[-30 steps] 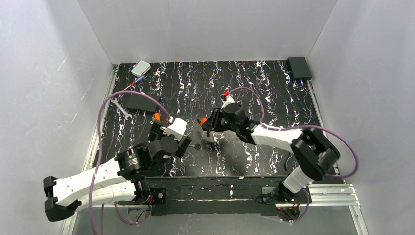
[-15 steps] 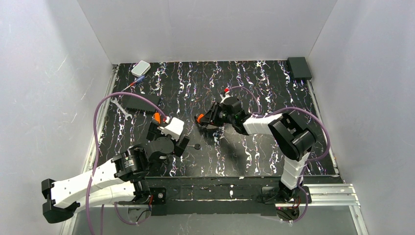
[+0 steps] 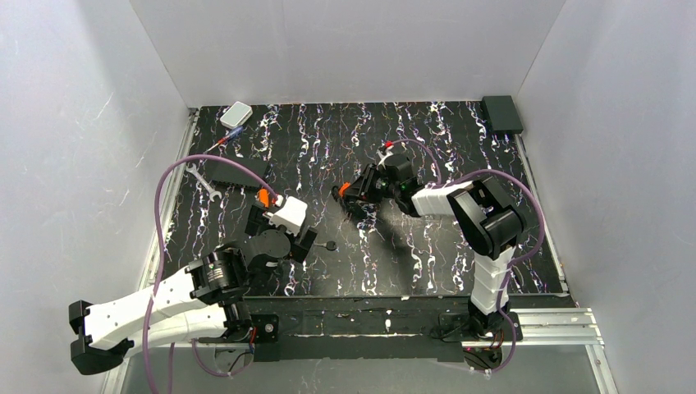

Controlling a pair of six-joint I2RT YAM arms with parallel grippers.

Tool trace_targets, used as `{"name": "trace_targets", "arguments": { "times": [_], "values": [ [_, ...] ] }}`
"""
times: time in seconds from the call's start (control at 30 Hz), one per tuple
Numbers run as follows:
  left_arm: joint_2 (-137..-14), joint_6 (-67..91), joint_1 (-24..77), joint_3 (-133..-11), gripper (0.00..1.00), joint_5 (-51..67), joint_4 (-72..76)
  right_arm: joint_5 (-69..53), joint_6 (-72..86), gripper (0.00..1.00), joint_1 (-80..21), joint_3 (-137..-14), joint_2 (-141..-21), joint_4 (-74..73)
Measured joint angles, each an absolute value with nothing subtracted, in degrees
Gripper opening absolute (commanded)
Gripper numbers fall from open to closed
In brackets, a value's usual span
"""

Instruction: Unlock with the key

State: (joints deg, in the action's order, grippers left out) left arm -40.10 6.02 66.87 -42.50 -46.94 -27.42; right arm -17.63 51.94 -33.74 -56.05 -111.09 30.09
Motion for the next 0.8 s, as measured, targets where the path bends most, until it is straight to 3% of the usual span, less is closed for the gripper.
{"name": "trace_targets", "arguments": {
  "times": [0.1, 0.27, 0.47, 0.8],
  "values": [
    [-39.9, 6.0, 66.9, -42.5, 0.99, -46.9, -27.4, -18.0, 51.5, 0.02, -33.4, -56.7, -111.1, 30.1],
    [-39.9, 6.0, 66.8, -42.5, 0.99, -46.9, -27.4, -18.8, 51.0, 0.41, -32.8, -57.9, -111.9, 30.1],
    [-39.9, 6.2, 66.5, -42.5, 0.99, -46.9, -27.4, -20.4, 50.6, 0.69, -30.9, -60.8, -115.3, 29.7],
    [-40.0, 6.3, 65.7, -42.5, 0.99, -46.6, -27.4, -20.0, 45.1, 0.82, -26.3, -67.4, -115.5, 22.9]
  ]
}}
